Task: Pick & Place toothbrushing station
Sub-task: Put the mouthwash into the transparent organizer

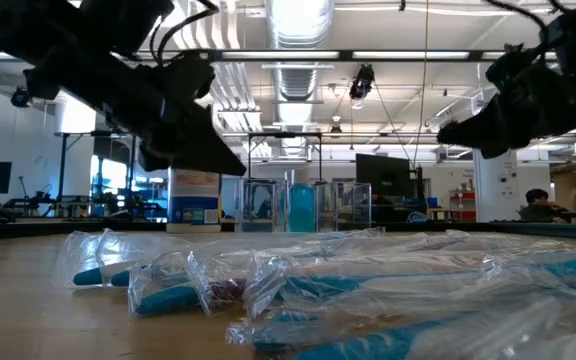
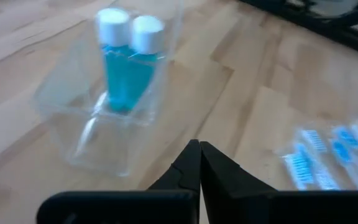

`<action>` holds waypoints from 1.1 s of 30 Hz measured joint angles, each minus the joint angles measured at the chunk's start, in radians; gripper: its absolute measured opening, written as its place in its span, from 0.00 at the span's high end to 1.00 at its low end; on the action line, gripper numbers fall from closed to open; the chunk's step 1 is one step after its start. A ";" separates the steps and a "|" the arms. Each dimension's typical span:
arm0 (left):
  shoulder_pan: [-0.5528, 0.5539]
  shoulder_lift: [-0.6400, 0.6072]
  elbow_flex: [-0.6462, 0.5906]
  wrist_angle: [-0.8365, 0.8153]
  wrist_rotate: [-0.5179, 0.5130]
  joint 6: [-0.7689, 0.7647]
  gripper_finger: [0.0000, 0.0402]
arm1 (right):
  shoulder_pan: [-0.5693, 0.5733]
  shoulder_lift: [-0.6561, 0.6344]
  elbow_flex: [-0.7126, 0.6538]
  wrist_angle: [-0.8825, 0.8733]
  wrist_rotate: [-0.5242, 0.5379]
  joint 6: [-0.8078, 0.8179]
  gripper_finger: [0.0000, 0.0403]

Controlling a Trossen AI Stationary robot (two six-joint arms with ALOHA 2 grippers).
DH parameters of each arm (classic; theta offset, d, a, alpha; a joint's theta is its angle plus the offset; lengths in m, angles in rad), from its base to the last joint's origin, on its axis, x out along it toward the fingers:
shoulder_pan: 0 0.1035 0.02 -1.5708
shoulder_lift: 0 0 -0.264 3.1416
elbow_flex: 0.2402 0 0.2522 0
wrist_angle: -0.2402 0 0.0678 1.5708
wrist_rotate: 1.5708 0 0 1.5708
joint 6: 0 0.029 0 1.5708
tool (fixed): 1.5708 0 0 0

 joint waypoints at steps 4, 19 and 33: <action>0.000 0.000 -0.003 0.000 -0.017 0.000 0.99 | -0.058 0.167 0.000 0.135 0.021 0.044 0.93; 0.009 0.000 -0.004 -0.079 -0.021 -0.018 0.99 | -0.133 0.731 0.121 0.439 -0.012 0.078 0.93; 0.066 0.002 -0.006 -0.078 0.053 0.038 0.99 | -0.136 1.031 0.274 0.564 0.042 0.045 0.93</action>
